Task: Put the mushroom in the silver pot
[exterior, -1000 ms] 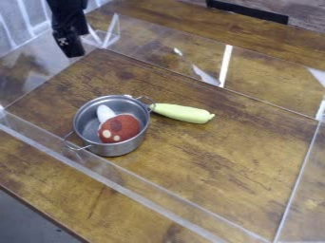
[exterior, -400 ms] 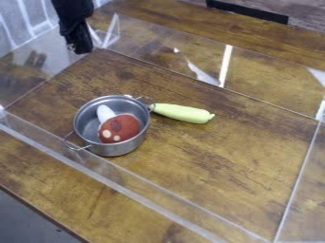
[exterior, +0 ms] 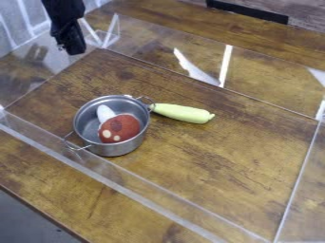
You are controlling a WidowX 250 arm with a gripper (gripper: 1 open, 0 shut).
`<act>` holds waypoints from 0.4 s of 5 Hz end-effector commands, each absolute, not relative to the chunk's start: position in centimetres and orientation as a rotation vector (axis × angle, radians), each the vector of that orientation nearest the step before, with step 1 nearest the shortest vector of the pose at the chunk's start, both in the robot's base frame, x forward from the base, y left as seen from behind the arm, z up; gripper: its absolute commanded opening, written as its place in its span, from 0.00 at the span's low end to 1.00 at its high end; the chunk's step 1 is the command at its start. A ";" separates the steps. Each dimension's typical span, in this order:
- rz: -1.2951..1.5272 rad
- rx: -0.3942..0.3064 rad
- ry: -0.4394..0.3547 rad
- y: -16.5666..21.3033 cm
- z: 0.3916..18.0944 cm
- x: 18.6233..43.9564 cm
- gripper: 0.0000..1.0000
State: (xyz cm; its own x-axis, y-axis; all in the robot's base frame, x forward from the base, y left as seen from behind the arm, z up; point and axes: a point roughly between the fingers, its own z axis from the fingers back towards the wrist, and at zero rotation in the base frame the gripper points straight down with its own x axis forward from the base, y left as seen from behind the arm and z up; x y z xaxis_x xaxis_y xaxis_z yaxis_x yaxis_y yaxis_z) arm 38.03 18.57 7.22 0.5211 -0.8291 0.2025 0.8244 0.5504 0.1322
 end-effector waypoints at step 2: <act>-0.972 0.053 -0.282 20.3 9.8 38.0 0.00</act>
